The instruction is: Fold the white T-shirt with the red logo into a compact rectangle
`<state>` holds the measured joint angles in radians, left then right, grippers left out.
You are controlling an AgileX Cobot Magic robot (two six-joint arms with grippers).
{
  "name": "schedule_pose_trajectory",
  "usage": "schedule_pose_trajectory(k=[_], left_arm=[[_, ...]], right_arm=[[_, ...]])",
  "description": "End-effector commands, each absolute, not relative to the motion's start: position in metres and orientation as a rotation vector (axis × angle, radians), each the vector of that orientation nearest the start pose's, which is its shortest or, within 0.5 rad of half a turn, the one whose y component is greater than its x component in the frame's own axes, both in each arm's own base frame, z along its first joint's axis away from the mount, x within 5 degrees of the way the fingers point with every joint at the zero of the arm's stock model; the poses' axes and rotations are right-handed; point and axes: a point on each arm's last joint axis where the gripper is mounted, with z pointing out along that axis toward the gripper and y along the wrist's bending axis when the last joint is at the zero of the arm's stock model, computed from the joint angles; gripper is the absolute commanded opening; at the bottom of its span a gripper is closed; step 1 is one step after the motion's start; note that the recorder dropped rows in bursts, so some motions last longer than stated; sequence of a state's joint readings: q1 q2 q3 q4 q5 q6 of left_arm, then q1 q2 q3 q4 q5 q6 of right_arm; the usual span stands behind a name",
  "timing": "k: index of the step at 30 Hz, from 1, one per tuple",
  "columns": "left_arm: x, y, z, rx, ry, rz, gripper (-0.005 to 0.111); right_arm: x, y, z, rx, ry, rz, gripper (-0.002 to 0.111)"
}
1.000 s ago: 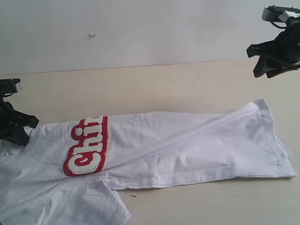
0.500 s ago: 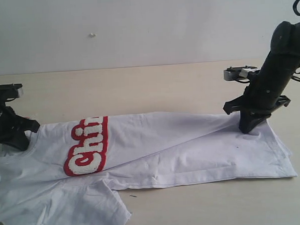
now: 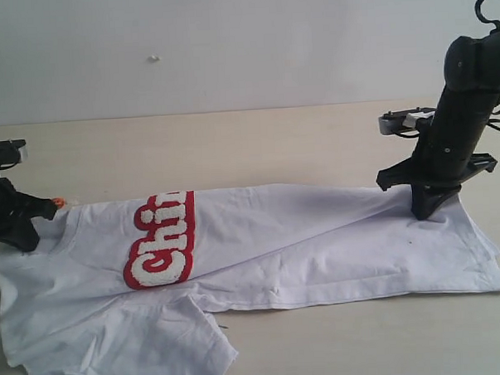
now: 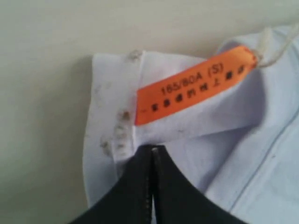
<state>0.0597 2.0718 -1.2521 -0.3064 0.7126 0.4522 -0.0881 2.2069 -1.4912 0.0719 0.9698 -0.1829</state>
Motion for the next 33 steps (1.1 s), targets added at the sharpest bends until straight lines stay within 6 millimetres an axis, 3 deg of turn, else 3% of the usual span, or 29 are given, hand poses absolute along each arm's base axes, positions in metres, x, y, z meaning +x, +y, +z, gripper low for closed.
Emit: schedule_pose_trajectory(k=[1,14,22,27,33], left_arm=[[0.389,0.010,0.117,0.232,2.916,-0.234,0.000],[0.396,0.006,0.140,0.171,2.815,-0.298,0.000],[0.383,-0.004,0.186,0.291,2.751,-0.411,0.000],[0.364,-0.034,0.213,0.474,2.610,-0.523,0.000],[0.321,-0.106,0.218,0.806,2.582,-0.535,0.000]], right_arm=[[0.408,-0.041,0.088,-0.140,3.184,0.022,0.000],[0.408,-0.037,0.130,-0.150,3.098,0.063,0.000],[0.407,-0.023,0.168,-0.166,2.978,0.270,0.000],[0.404,-0.017,0.194,-0.199,2.901,0.286,0.001],[0.398,-0.013,0.207,-0.183,2.894,0.345,0.012]])
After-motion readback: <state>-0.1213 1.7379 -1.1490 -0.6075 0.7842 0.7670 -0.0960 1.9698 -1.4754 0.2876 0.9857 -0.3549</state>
